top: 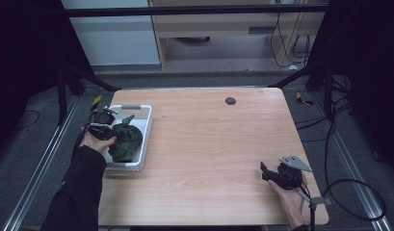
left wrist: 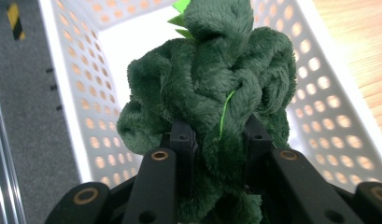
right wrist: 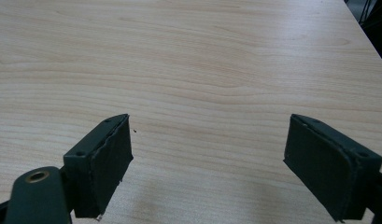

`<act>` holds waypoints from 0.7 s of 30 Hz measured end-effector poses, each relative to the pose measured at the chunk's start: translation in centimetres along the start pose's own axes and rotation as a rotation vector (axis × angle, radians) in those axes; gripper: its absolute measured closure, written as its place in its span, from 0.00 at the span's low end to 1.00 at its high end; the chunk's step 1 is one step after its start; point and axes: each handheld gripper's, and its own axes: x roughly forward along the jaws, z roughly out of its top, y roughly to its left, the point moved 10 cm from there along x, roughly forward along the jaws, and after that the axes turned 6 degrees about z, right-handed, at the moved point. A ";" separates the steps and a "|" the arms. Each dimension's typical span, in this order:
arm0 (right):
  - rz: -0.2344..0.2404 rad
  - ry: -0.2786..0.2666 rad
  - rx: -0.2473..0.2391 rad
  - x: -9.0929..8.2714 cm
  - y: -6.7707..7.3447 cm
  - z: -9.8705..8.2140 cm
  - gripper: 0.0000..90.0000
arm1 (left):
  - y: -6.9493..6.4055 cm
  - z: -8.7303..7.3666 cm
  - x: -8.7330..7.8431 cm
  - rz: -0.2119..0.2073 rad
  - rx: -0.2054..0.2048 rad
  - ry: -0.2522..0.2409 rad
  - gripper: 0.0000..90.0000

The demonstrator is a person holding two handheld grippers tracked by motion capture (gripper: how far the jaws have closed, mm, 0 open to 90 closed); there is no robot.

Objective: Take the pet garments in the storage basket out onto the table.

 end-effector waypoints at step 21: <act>0.002 0.000 0.000 0.0 0.0 0.0 0.17 | -0.5 2.4 -9.6 -0.027 0.085 -0.202 0.79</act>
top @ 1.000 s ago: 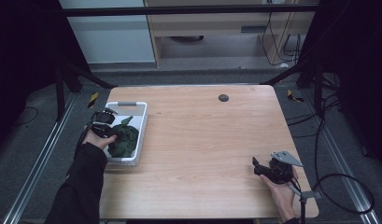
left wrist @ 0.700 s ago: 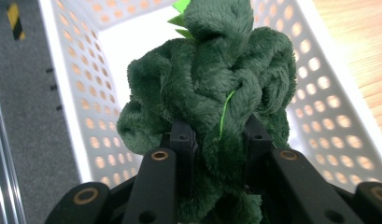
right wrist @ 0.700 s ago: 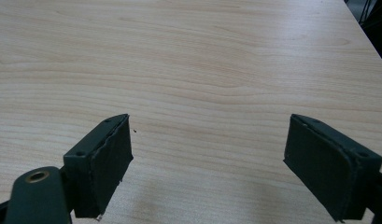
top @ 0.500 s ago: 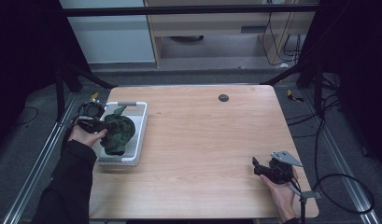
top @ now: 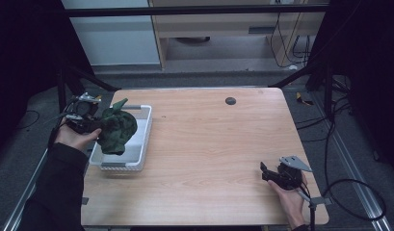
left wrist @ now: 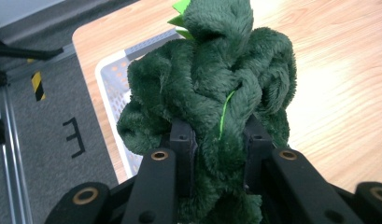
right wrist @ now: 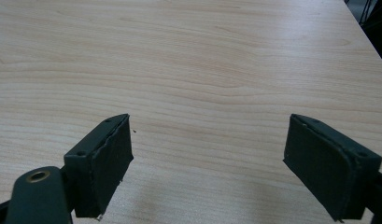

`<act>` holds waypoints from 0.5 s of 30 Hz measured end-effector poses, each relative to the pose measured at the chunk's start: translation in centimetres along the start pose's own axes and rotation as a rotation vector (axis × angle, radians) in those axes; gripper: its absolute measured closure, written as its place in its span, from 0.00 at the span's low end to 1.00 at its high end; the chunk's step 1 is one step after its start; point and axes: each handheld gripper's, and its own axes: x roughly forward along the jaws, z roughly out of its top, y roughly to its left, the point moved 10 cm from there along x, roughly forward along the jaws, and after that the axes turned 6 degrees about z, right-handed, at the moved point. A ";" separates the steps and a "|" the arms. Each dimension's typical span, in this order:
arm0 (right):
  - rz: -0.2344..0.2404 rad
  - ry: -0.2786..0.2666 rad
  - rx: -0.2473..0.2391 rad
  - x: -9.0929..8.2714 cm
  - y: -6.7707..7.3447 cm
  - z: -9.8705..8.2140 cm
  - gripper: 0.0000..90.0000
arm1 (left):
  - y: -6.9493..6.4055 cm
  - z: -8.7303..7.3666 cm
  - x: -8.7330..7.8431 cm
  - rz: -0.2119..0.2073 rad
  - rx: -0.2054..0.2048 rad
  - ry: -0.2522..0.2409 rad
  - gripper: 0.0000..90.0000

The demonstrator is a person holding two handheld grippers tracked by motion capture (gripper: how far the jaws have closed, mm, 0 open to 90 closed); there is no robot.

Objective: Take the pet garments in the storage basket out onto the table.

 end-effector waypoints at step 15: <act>0.001 0.002 -0.001 0.0 0.0 0.0 0.17 | -4.9 2.3 -1.9 -0.103 0.153 -0.032 0.79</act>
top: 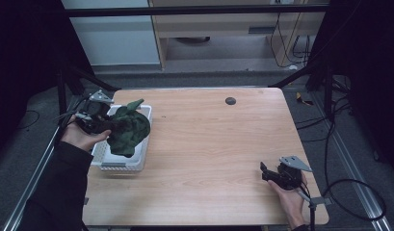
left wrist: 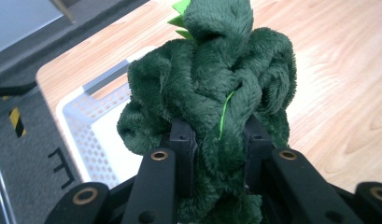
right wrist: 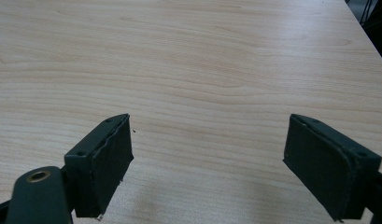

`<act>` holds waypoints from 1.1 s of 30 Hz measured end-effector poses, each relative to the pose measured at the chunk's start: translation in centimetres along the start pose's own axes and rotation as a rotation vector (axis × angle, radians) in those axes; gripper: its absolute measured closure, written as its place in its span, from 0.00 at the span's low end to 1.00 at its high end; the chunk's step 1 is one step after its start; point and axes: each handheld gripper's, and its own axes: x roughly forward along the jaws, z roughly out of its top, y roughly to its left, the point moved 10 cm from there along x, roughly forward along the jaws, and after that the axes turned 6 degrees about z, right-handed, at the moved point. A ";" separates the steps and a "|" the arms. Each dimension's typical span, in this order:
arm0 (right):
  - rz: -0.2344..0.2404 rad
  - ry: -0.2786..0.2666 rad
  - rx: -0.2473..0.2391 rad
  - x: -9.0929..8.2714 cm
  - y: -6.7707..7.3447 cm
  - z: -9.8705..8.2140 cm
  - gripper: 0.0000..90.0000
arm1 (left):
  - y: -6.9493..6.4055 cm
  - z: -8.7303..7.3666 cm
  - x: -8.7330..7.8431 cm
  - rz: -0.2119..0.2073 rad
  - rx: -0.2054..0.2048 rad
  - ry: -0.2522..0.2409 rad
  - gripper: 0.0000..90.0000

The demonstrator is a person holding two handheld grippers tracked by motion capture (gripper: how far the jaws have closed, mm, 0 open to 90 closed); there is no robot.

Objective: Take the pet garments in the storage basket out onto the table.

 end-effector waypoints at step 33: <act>0.006 0.002 0.000 0.0 0.0 0.0 0.18 | -10.9 3.2 2.5 -0.214 0.357 0.054 0.79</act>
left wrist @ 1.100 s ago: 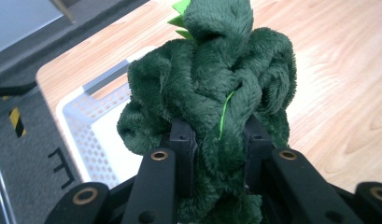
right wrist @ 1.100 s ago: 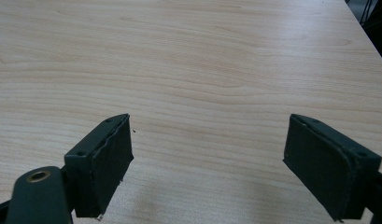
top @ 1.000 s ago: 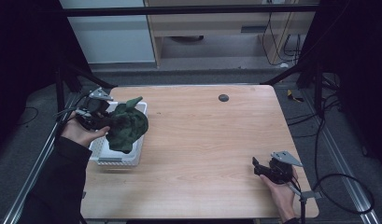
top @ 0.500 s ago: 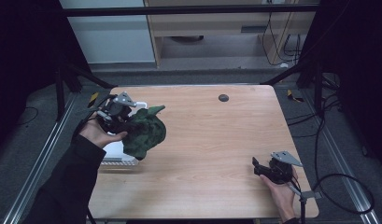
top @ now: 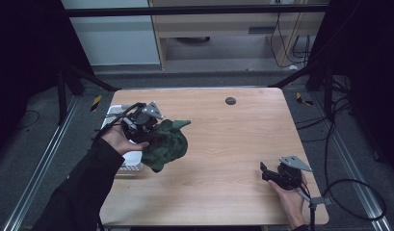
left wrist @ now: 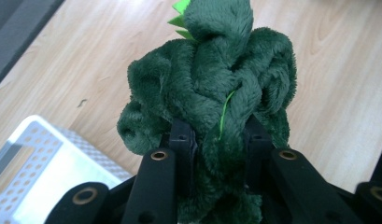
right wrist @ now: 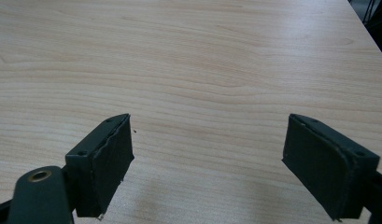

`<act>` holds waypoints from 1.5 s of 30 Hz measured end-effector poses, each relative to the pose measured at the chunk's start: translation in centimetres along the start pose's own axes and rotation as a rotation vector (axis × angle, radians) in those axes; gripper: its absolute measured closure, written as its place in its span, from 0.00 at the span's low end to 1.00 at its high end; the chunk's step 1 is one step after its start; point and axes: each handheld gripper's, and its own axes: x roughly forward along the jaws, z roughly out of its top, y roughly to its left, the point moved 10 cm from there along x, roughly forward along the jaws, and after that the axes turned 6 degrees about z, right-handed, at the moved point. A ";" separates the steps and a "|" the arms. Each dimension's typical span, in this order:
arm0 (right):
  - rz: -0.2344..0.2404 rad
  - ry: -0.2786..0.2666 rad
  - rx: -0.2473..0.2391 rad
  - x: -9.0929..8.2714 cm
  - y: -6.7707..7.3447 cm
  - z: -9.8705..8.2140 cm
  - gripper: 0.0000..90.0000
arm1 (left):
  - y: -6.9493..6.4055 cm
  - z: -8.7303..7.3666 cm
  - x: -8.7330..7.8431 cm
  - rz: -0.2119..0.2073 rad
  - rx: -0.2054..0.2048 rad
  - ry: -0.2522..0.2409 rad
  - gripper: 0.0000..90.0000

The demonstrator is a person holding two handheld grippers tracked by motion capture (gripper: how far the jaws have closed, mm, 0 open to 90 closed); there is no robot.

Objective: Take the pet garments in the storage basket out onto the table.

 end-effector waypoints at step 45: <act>0.003 0.001 -0.005 0.0 0.0 0.0 0.18 | -9.0 2.4 6.4 -0.237 0.334 0.085 0.79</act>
